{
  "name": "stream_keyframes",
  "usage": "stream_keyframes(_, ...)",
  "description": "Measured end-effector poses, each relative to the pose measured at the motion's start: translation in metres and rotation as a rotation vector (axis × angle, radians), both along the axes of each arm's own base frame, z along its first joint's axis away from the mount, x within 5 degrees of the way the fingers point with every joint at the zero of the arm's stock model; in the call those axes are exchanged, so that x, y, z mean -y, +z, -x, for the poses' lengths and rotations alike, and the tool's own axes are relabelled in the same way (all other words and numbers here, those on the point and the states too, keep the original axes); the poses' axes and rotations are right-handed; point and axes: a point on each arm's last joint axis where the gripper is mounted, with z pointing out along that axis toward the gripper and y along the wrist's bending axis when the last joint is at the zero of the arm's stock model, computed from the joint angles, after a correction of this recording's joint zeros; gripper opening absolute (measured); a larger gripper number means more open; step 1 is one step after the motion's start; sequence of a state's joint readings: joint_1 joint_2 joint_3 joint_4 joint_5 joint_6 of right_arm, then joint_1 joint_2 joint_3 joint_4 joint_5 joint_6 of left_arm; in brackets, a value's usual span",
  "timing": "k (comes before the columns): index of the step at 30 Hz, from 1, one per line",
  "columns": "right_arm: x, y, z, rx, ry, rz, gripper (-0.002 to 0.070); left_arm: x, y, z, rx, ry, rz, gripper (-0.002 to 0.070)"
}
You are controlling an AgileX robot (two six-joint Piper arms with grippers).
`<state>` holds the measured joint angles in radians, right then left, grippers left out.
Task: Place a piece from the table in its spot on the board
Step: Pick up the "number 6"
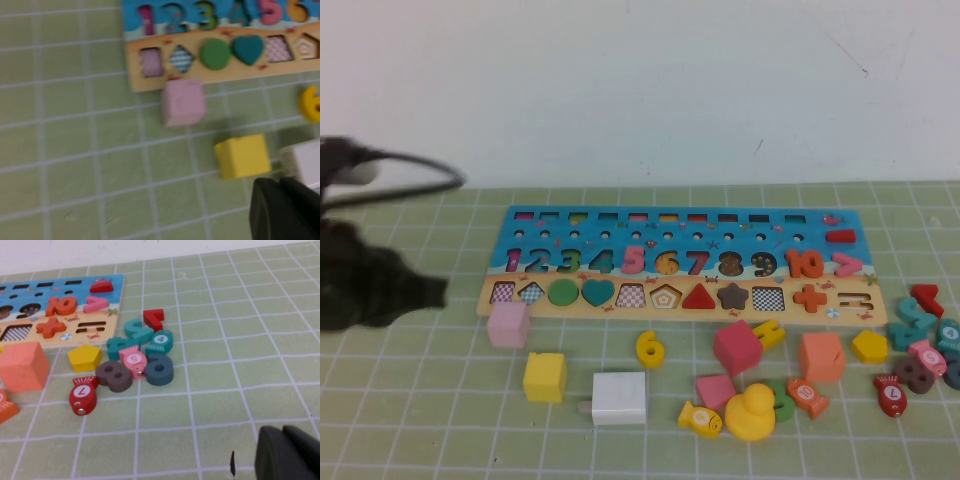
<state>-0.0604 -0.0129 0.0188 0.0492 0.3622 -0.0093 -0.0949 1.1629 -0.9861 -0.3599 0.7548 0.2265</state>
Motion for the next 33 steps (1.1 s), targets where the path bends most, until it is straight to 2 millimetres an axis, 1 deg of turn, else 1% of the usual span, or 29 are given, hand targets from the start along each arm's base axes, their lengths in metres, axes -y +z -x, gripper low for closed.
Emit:
stream_keyframes(3,0.000,0.000,0.000,0.000,0.000,0.000,-0.0002,0.022,-0.004,-0.028,-0.045,-0.087,0.011,-0.0002)
stream_keyframes(5,0.000,0.000,0.000,0.000,0.000,0.000,-0.0002,0.044,-0.009,-0.040,-0.070,-0.152,0.002,-0.0002)
stream_keyframes(6,0.000,0.000,0.000,0.000,0.000,0.000,-0.0002,0.058,-0.012,-0.045,-0.086,-0.184,-0.009,-0.0002)
stream_keyframes(9,0.000,0.000,0.000,0.000,0.000,0.000,-0.0002,0.097,-0.025,-0.056,-0.145,-0.226,-0.070,-0.0002)
stream_keyframes(12,0.000,0.000,0.000,0.000,0.000,0.000,-0.0002,0.130,-0.034,-0.063,-0.174,-0.233,-0.146,0.0011)
stream_keyframes(14,0.000,0.000,0.000,0.000,0.000,0.000,-0.0002,0.147,-0.041,-0.068,-0.183,-0.250,-0.184,0.0032)
stream_keyframes(16,0.000,0.000,0.000,0.000,0.000,0.000,-0.0002,0.161,-0.050,-0.072,-0.201,-0.267,-0.207,0.0076)
stream_keyframes(18,0.000,0.000,0.000,0.000,0.000,0.000,-0.0002,0.170,-0.059,-0.078,-0.222,-0.273,-0.216,0.0155)
stream_keyframes(22,0.000,0.000,0.000,0.000,0.000,0.000,-0.0002,0.179,-0.074,-0.088,-0.250,-0.276,-0.224,0.0348)
stream_keyframes(24,0.000,0.000,0.000,0.000,0.000,0.000,-0.0002,0.182,-0.080,-0.092,-0.261,-0.274,-0.228,0.0403)
stream_keyframes(25,0.000,0.000,0.000,0.000,0.000,0.000,-0.0002,0.183,-0.083,-0.094,-0.270,-0.274,-0.227,0.0419)
stream_keyframes(27,0.000,0.000,0.000,0.000,0.000,0.000,-0.0002,0.187,-0.090,-0.098,-0.292,-0.273,-0.229,0.0428)
stream_keyframes(33,0.000,0.000,0.000,0.000,0.000,0.000,-0.0002,0.193,-0.114,-0.106,-0.350,-0.277,-0.254,0.0416)
